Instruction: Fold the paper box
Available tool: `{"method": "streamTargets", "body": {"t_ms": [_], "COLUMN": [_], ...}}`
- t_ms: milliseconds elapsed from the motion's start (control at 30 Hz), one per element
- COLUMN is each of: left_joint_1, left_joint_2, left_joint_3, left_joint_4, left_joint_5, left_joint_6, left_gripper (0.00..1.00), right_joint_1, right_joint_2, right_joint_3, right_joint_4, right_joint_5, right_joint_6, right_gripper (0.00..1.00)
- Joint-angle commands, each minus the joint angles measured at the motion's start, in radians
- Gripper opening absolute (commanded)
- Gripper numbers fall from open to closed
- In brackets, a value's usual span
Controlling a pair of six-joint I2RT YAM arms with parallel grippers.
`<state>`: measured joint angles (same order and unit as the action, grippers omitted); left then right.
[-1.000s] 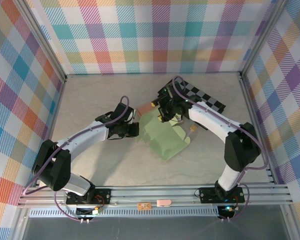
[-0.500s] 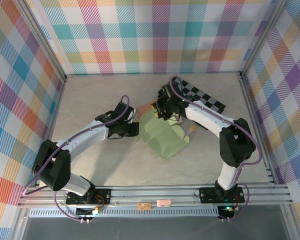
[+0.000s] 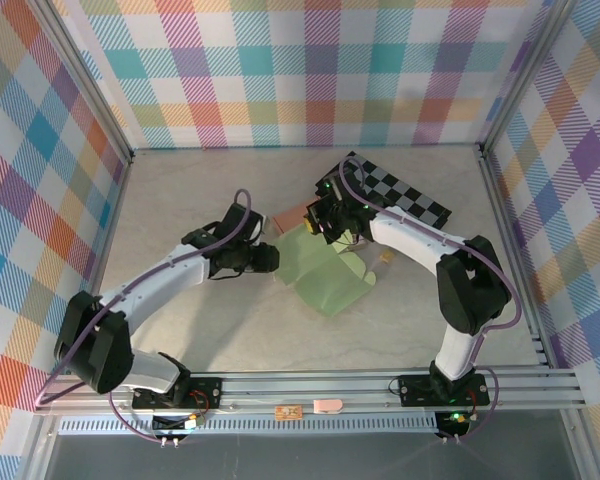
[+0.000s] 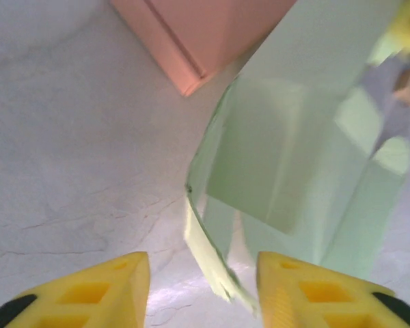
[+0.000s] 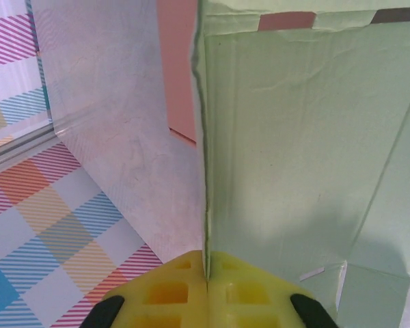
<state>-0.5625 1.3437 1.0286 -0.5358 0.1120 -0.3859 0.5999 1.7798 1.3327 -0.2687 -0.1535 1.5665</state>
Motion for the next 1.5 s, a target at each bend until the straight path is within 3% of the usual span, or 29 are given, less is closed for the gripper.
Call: {"method": "streamTargets", "body": {"t_ms": [0,133,333,500,667,1067,1467], "left_joint_1": [0.005,0.041,0.056,0.059,0.061,0.056,0.055], "left_joint_2": [-0.069,-0.082,0.034,0.131,0.155,0.193,0.248], "left_joint_3": [0.07,0.115,0.151,0.283,0.236,0.206,0.243], "left_joint_4": [-0.029,0.002,0.17,-0.017,0.075,0.087,0.132], "left_joint_5": [0.003,0.048,0.168,0.124,0.168,0.201,0.213], "left_joint_6": [-0.133,-0.36,-0.72,-0.653,-0.735,-0.83,-0.859], "left_gripper": [0.51,0.53,0.45,0.48,0.48,0.5,0.52], "right_joint_1": [-0.008,-0.008,-0.007,-0.008,-0.007,-0.007,-0.005], "right_joint_2": [-0.018,-0.023,-0.027,-0.034,-0.039,-0.056,-0.085], "right_joint_3": [-0.023,-0.032,-0.023,-0.026,-0.021,-0.022,-0.024], "right_joint_4": [0.032,0.046,0.039,0.039,0.04,0.046,0.041], "right_joint_5": [0.011,0.014,0.017,0.017,0.012,0.011,0.013], "right_joint_6": [0.03,0.049,0.061,0.066,0.059,0.066,0.082], "right_gripper": [0.0,0.0,0.0,0.0,0.0,0.0,0.0]}}
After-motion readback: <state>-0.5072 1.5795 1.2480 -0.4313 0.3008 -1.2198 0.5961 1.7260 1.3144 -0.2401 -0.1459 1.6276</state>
